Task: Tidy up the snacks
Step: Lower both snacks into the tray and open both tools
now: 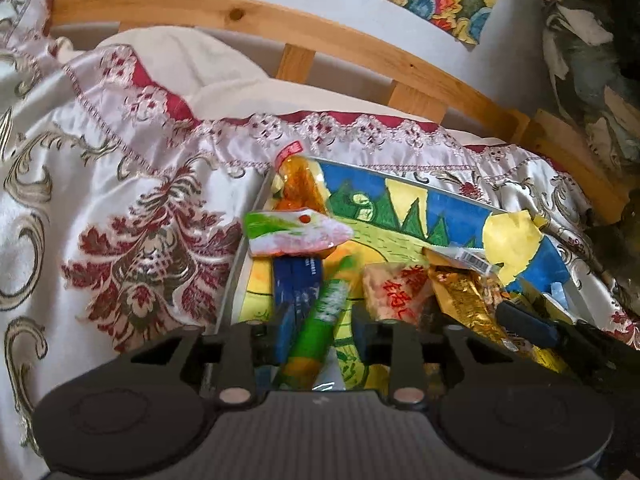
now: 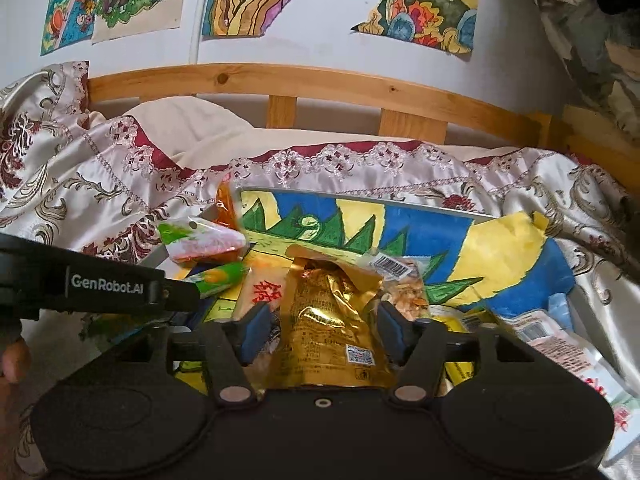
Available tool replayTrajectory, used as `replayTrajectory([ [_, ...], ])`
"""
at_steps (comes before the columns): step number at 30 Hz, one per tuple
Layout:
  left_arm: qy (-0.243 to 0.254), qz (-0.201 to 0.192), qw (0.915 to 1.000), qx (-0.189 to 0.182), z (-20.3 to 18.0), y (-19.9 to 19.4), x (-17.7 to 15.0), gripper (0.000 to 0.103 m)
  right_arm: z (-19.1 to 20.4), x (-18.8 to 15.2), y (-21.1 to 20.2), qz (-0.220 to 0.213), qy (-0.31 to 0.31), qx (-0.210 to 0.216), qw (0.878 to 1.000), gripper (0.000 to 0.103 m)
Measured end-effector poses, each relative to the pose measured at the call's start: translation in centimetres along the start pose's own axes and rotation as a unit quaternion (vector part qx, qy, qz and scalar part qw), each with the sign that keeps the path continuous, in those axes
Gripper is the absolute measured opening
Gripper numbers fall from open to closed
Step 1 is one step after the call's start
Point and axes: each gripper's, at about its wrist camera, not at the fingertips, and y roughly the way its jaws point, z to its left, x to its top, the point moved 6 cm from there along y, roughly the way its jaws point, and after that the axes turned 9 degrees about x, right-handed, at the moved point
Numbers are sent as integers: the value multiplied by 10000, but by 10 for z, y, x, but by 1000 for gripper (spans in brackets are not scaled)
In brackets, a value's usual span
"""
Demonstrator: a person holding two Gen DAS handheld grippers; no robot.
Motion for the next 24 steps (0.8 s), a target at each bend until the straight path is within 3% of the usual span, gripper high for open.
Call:
replayTrajectory([
  [4, -70, -1, 9999, -74, 2, -4, 1, 57, 0, 3, -9, -68, 2, -37, 10000, 74],
  [9, -132, -102, 9998, -103, 2, -19, 7, 66, -7, 13, -29, -288, 133, -153, 9994, 84],
  [16, 56, -804, 9965, 198, -6, -66, 27, 84, -24, 37, -73, -749, 473, -273, 9957, 90],
  [24, 475, -1550, 9854, 518, -22, -128, 44, 101, -42, 54, -124, -1169, 888, -241, 9889, 98],
])
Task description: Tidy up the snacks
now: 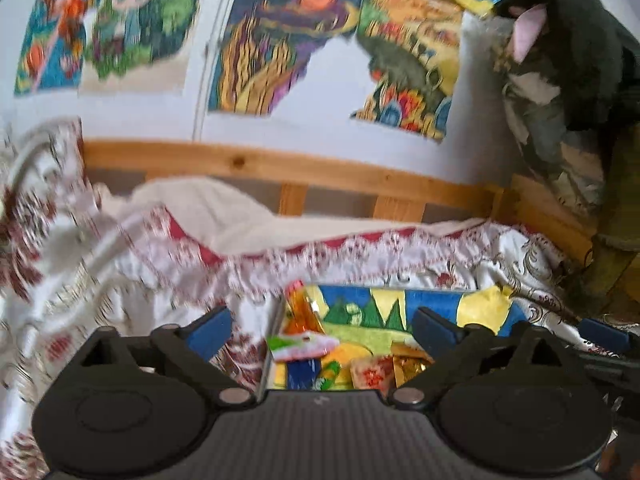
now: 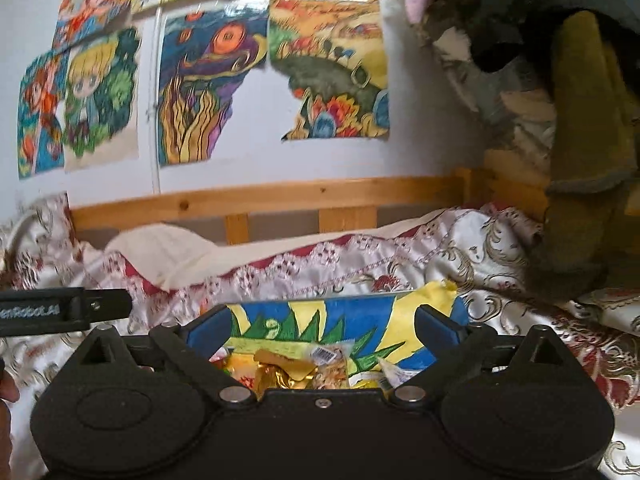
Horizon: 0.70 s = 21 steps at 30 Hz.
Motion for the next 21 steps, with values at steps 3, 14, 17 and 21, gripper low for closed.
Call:
replayTrajectory([
  [3, 57, -171, 9998, 131, 0, -17, 8, 102, -3, 8, -15, -133, 38, -4, 9999, 102],
  [14, -35, -407, 9987, 308, 2, -62, 16, 103, -13, 21, -59, -412, 165, 30, 9990, 102],
  [17, -6, -443, 9984, 347, 0, -72, 14, 103, -14, 21, -70, -442, 124, 7, 9989, 102],
  [21, 44, -558, 9975, 442, -1, -89, 13, 103, -16, 19, -90, -514, 92, -68, 9986, 102],
])
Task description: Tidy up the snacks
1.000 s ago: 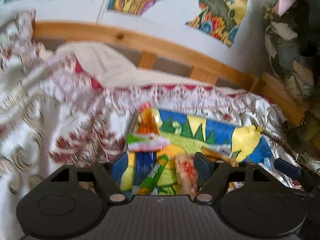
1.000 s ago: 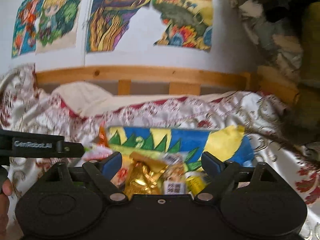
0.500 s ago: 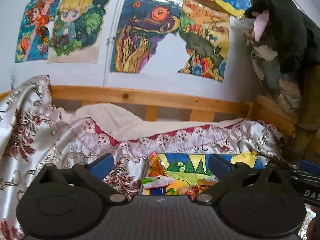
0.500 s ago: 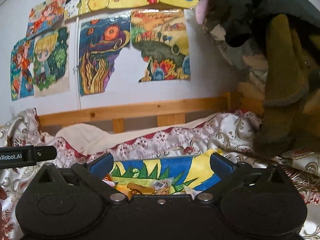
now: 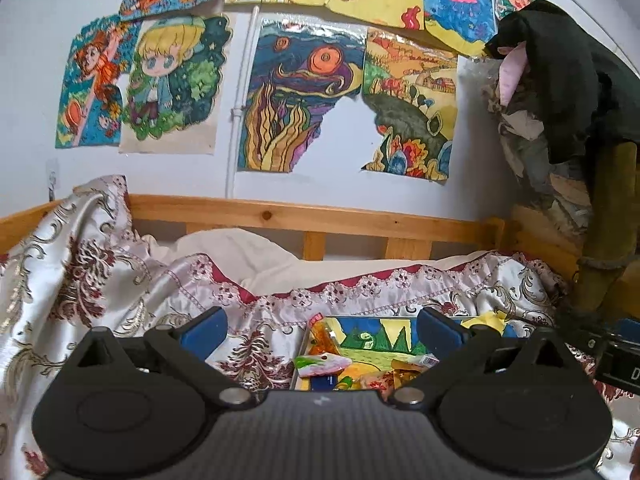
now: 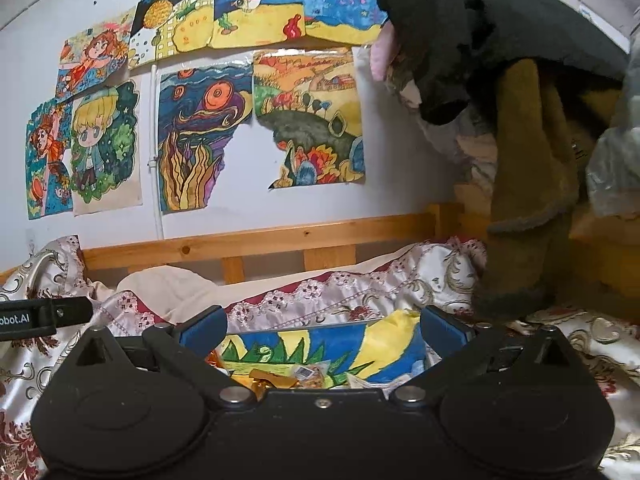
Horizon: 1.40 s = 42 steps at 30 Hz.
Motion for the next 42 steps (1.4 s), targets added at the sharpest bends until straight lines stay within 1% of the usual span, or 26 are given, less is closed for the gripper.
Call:
replayTrajectory([
  [8, -66, -121, 9998, 175, 7, -30, 0, 103, -2, 0, -37, -180, -87, -50, 9998, 102],
  [14, -114, -170, 9995, 237, 14, -49, -5, 103, -2, -7, -56, -139, -117, -19, 9998, 102],
  [21, 10, -132, 9996, 264, 12, -65, -14, 103, 0, -13, -73, -86, -144, -4, 9999, 102],
  [28, 121, -53, 9995, 277, 11, -84, -29, 103, 5, -24, -93, 56, -167, 62, 9998, 102],
  [32, 99, 87, 9992, 388, 15, -95, -39, 103, 10, -28, -104, 75, -207, 129, 9997, 102],
  [36, 78, 147, 9985, 516, 22, -109, -47, 103, 11, -31, -119, 93, -212, 143, 9996, 102],
  [40, 31, 246, 9976, 644, 28, -122, -53, 103, 6, -36, -132, 157, 3, 257, 9995, 102],
  [42, 8, 281, 9972, 694, 32, -129, -58, 103, 4, -39, -140, 200, 97, 229, 9995, 102],
])
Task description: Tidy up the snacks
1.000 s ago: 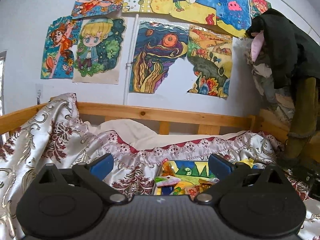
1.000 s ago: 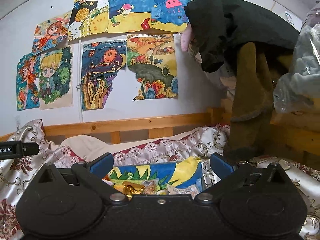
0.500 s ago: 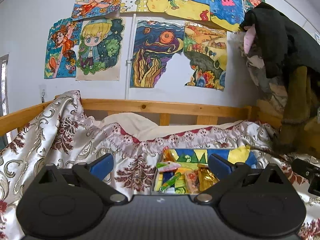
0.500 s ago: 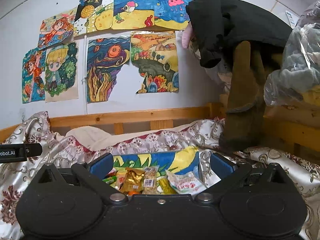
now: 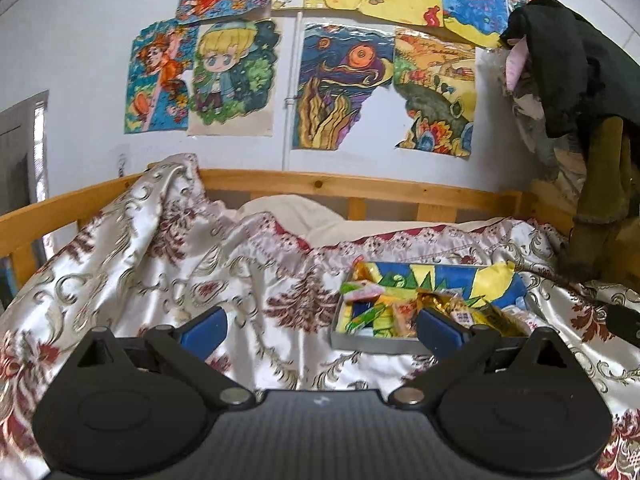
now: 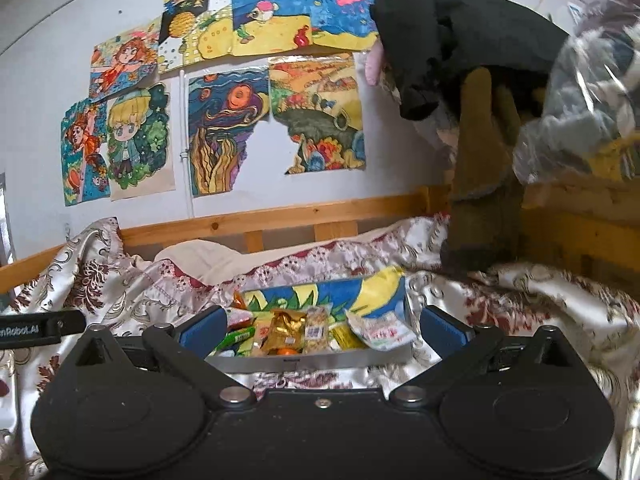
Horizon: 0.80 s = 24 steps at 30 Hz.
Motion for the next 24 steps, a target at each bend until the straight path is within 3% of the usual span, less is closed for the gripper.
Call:
replayTrajectory([
  [12, 89, 157, 9998, -8, 6, -38, -22, 103, -1, -11, -57, -73, 211, -24, 9997, 102],
  [24, 108, 71, 9998, 170, 18, -56, -29, 103, 9, -23, -62, 250, 86, -53, 9996, 102],
])
